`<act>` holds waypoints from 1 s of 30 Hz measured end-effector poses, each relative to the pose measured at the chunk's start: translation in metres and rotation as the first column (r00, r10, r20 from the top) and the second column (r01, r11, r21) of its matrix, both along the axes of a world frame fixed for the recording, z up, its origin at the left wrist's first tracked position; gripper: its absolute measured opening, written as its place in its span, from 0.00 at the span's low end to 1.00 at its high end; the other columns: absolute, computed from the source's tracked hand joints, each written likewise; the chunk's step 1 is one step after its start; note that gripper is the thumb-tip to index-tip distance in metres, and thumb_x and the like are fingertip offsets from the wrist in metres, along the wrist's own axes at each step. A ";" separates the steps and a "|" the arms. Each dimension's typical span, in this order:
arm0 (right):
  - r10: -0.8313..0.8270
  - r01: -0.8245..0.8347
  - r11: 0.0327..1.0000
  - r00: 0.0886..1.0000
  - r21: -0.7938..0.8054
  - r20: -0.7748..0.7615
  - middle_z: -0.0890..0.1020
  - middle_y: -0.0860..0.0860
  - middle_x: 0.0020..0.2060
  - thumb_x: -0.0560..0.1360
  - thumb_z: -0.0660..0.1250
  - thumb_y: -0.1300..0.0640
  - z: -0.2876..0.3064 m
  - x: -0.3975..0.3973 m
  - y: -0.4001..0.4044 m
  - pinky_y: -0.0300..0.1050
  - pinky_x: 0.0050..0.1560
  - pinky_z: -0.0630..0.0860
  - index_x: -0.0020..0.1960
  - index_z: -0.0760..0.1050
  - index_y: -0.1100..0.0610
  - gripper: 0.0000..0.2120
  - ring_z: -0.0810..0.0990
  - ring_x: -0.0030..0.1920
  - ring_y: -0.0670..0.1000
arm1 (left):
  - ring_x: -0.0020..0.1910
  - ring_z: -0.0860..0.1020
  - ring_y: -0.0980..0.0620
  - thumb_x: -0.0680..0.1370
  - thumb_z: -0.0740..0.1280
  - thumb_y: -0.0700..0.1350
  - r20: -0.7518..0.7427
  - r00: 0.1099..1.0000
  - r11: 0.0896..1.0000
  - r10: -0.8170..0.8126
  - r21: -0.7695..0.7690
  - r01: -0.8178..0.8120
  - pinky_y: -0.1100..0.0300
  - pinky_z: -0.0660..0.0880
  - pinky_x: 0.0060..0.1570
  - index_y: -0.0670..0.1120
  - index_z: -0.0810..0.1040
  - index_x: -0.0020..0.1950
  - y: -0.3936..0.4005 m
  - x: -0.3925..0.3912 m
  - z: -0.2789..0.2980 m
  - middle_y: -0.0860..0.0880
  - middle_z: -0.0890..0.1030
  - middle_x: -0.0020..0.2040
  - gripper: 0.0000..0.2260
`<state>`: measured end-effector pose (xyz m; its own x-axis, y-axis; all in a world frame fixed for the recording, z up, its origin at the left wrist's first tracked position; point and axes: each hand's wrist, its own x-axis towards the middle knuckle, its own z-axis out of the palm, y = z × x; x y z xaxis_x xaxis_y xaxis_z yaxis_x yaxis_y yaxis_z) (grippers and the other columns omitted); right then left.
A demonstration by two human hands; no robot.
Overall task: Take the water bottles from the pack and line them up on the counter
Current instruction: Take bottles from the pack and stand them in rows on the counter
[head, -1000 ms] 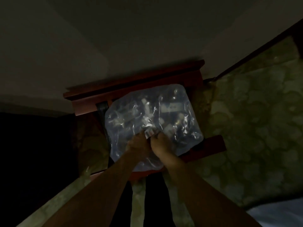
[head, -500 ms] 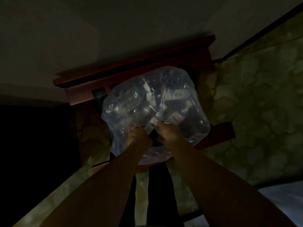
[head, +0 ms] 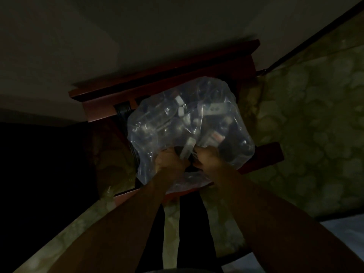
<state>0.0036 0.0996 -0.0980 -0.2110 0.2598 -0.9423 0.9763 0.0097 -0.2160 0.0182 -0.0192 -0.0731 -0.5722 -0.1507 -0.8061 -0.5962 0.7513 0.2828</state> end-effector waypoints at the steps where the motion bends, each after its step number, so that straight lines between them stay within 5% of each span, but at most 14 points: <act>1: -0.041 0.041 0.999 0.999 -0.026 0.009 0.79 0.59 0.50 0.78 0.68 0.57 0.002 -0.001 0.002 0.52 0.48 0.82 0.43 0.72 0.60 0.08 0.81 0.50 0.59 | 0.59 0.80 0.45 0.72 0.72 0.56 -0.022 1.000 1.000 0.007 0.015 -0.007 0.61 0.71 0.47 0.49 0.79 0.63 0.000 -0.001 0.007 0.46 0.82 0.59 0.22; 4: -0.142 0.142 0.981 0.990 -0.133 0.012 0.79 0.55 0.41 0.80 0.63 0.61 0.012 -0.004 0.000 0.48 0.38 0.78 0.41 0.74 0.58 0.08 0.79 0.43 0.54 | 0.58 0.80 0.44 0.75 0.68 0.60 -0.096 0.995 0.999 0.019 0.052 -0.014 0.61 0.69 0.48 0.46 0.80 0.59 0.001 -0.009 0.033 0.46 0.83 0.56 0.21; 7: -0.215 0.207 0.944 0.977 -0.258 -0.003 0.79 0.58 0.47 0.82 0.58 0.59 0.026 -0.007 -0.005 0.58 0.58 0.77 0.47 0.76 0.58 0.10 0.78 0.52 0.58 | 0.56 0.80 0.44 0.75 0.68 0.60 -0.162 0.987 0.997 0.005 0.082 0.008 0.57 0.76 0.54 0.42 0.79 0.59 0.003 -0.021 0.063 0.44 0.82 0.56 0.23; 10: -0.309 0.307 0.900 0.950 -0.309 0.044 0.81 0.64 0.57 0.82 0.58 0.57 0.037 -0.009 -0.008 0.64 0.63 0.74 0.60 0.76 0.64 0.14 0.78 0.60 0.63 | 0.55 0.80 0.46 0.74 0.66 0.64 -0.196 0.977 0.992 -0.080 0.079 0.097 0.56 0.77 0.54 0.44 0.79 0.59 -0.002 -0.032 0.095 0.45 0.82 0.56 0.25; 15: -0.319 0.313 0.877 0.947 -0.365 0.047 0.81 0.61 0.57 0.80 0.64 0.56 0.068 -0.011 -0.011 0.60 0.56 0.78 0.60 0.76 0.61 0.12 0.79 0.60 0.61 | 0.46 0.81 0.45 0.72 0.62 0.70 -0.251 0.960 0.992 -0.125 -0.022 0.123 0.56 0.76 0.41 0.43 0.77 0.50 -0.022 -0.036 0.141 0.44 0.82 0.47 0.30; 18: -0.253 0.240 0.888 0.967 -0.393 0.019 0.80 0.60 0.59 0.78 0.68 0.51 0.090 -0.007 -0.013 0.59 0.51 0.81 0.63 0.76 0.59 0.17 0.79 0.61 0.60 | 0.48 0.81 0.43 0.71 0.60 0.72 -0.229 0.972 0.999 -0.050 -0.017 0.048 0.53 0.78 0.47 0.42 0.79 0.52 -0.038 -0.037 0.162 0.43 0.82 0.49 0.34; 22: -0.270 0.278 0.882 0.960 -0.381 0.076 0.80 0.57 0.52 0.74 0.70 0.43 0.126 -0.003 -0.014 0.45 0.30 0.81 0.55 0.76 0.56 0.18 0.79 0.50 0.55 | 0.46 0.83 0.42 0.68 0.62 0.74 -0.203 0.968 0.985 0.149 0.113 -0.128 0.47 0.81 0.50 0.44 0.79 0.55 -0.056 -0.037 0.188 0.44 0.82 0.49 0.35; 26: -0.197 0.206 0.938 0.979 -0.277 0.060 0.81 0.56 0.49 0.70 0.74 0.43 0.158 0.002 -0.014 0.39 0.27 0.79 0.54 0.76 0.56 0.21 0.80 0.45 0.52 | 0.41 0.83 0.43 0.69 0.64 0.72 -0.194 0.962 0.970 0.193 0.183 -0.158 0.47 0.82 0.48 0.46 0.80 0.45 -0.071 -0.036 0.209 0.45 0.82 0.42 0.29; 30: -0.158 0.154 0.950 0.987 -0.270 0.007 0.82 0.54 0.48 0.71 0.72 0.44 0.198 -0.008 -0.014 0.35 0.24 0.75 0.59 0.78 0.58 0.22 0.80 0.42 0.50 | 0.43 0.82 0.45 0.69 0.63 0.72 -0.200 0.966 0.977 0.163 0.172 -0.129 0.50 0.82 0.49 0.44 0.81 0.51 -0.078 -0.040 0.231 0.45 0.81 0.44 0.32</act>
<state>-0.0044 0.0854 0.1002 -0.2025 0.0278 -0.9789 0.9578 -0.2027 -0.2039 -0.0216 -0.0973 0.1579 -0.7138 -0.1270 -0.6887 -0.6095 0.5971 0.5216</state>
